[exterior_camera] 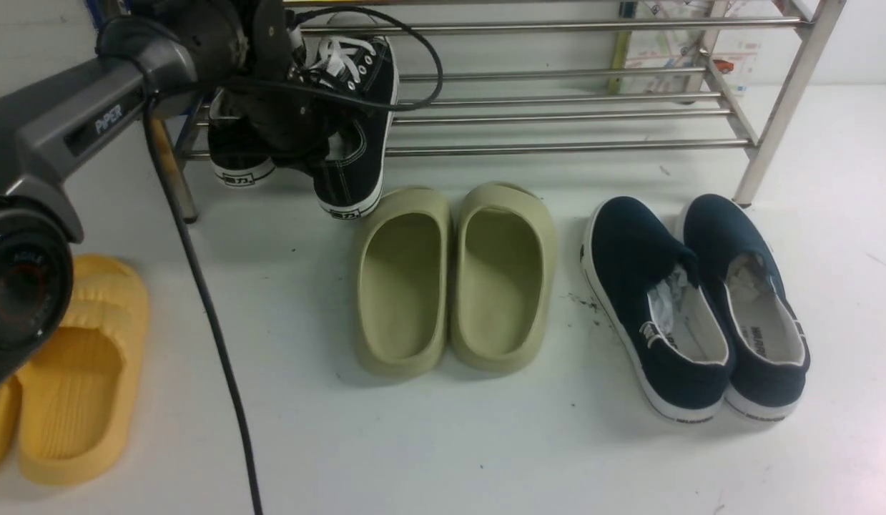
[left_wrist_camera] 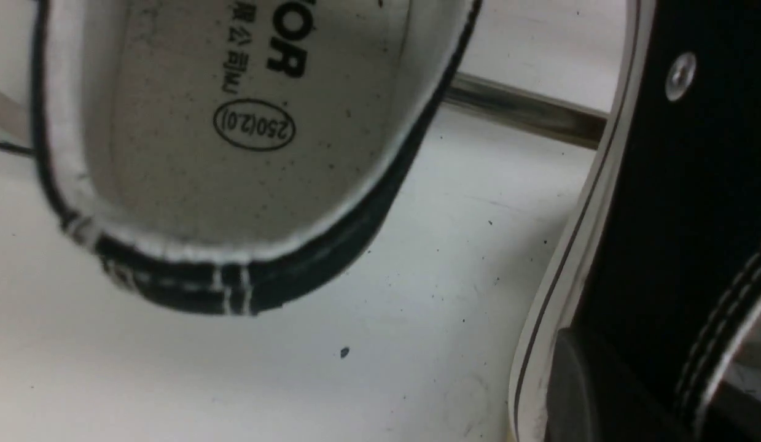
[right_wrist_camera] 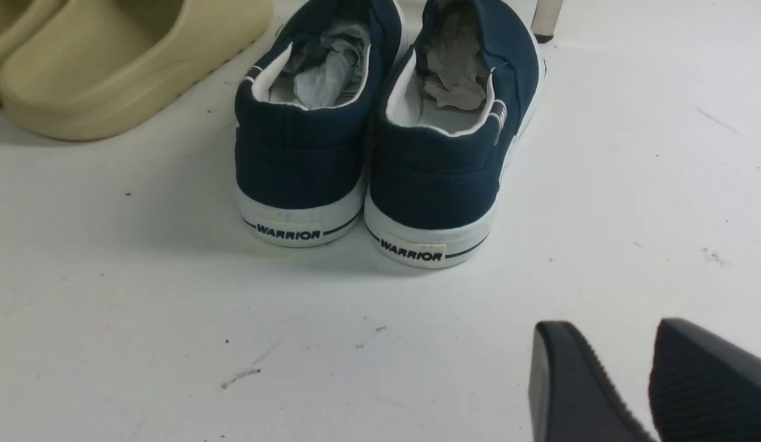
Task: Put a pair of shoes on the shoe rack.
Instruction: Use the left arm to put a shoe into the shoe rack
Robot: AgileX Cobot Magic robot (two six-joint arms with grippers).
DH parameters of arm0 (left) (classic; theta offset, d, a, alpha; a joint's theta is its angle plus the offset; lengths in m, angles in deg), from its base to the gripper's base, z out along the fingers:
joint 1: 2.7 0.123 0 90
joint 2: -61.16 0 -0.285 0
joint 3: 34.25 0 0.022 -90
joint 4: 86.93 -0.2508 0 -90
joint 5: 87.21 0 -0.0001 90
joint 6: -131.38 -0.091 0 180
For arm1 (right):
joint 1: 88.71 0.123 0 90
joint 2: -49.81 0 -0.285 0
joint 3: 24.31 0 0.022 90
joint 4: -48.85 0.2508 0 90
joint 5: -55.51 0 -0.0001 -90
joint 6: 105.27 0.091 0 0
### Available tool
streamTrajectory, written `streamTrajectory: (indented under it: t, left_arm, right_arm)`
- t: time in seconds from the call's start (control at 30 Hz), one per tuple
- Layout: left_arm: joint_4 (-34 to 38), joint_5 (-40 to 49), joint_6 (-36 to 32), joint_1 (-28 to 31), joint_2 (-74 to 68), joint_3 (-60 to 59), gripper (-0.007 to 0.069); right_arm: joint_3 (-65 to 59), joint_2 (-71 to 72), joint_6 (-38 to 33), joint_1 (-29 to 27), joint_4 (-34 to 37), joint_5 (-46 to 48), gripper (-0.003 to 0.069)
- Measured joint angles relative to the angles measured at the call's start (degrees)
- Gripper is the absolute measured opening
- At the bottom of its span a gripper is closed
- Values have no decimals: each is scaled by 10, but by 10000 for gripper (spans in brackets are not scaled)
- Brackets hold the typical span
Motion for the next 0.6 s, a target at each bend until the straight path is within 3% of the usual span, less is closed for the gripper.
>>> streamTrajectory:
  t: [0.3,0.6]
  left_arm:
    - [-37,-42,63,-1,-5,6,139]
    - [-8,-20,36,-1,-5,16,310]
  right_arm:
    - [0,0,0,0,0,0,244]
    - [0,0,0,0,0,0,244]
